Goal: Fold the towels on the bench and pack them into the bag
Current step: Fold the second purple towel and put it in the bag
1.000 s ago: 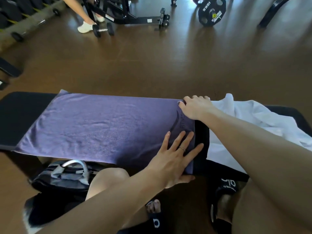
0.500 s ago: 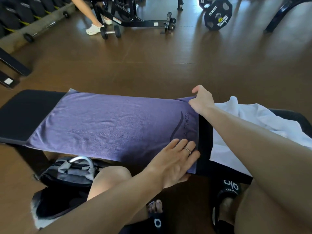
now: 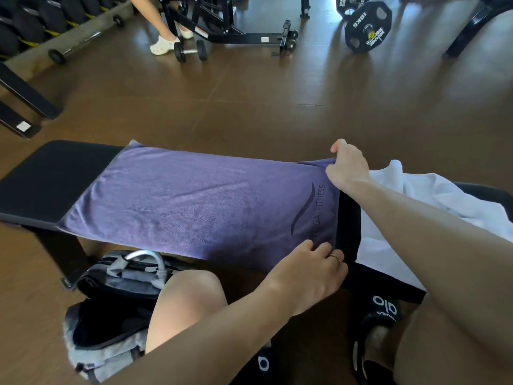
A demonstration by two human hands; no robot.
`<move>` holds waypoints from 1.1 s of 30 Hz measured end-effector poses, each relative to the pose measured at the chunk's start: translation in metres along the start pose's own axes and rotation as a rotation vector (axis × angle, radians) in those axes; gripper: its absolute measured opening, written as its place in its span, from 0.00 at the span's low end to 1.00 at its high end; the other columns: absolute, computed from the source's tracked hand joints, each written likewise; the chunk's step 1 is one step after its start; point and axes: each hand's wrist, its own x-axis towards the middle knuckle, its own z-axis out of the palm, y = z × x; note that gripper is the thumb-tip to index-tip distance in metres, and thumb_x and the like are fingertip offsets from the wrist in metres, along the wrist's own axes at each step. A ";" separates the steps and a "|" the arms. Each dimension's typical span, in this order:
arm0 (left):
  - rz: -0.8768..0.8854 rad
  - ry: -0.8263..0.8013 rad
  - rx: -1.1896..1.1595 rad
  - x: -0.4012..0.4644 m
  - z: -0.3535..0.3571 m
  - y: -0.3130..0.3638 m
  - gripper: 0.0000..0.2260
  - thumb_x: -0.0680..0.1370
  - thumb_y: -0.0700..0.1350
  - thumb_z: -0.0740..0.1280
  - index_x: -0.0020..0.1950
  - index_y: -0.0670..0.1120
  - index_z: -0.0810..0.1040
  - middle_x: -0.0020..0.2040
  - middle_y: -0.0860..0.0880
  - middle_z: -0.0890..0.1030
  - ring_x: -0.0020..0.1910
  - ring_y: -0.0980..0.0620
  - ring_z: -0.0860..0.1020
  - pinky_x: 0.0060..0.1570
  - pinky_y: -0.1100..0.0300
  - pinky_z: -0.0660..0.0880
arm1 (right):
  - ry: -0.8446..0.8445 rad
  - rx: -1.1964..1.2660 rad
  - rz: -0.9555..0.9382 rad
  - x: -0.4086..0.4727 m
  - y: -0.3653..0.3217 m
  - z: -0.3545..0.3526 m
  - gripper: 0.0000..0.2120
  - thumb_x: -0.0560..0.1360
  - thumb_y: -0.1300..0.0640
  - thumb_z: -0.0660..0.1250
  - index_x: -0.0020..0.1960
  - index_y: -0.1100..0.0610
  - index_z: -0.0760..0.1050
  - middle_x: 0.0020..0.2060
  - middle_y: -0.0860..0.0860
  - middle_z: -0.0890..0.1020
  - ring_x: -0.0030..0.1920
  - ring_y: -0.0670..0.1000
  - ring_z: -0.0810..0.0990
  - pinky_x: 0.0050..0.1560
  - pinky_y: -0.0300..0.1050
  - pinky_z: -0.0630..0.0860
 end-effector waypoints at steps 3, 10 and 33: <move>-0.002 0.024 -0.020 -0.001 -0.002 0.002 0.15 0.79 0.49 0.69 0.63 0.46 0.78 0.63 0.44 0.80 0.52 0.46 0.80 0.42 0.54 0.75 | 0.014 0.023 -0.015 0.000 0.000 0.000 0.22 0.72 0.69 0.63 0.66 0.59 0.69 0.61 0.59 0.76 0.57 0.62 0.76 0.52 0.50 0.71; -0.407 0.275 -0.478 -0.033 -0.044 -0.018 0.06 0.82 0.52 0.60 0.49 0.51 0.73 0.44 0.53 0.75 0.38 0.53 0.76 0.34 0.57 0.73 | 0.052 0.474 0.071 0.004 -0.017 -0.012 0.21 0.68 0.65 0.63 0.60 0.55 0.74 0.47 0.53 0.82 0.49 0.55 0.78 0.49 0.45 0.73; -1.777 0.716 -0.638 -0.328 0.040 -0.218 0.08 0.79 0.38 0.60 0.41 0.38 0.73 0.42 0.43 0.74 0.46 0.45 0.70 0.42 0.55 0.62 | -0.270 0.344 -0.640 0.051 -0.397 0.123 0.14 0.72 0.66 0.61 0.47 0.53 0.82 0.34 0.42 0.79 0.36 0.42 0.79 0.36 0.32 0.74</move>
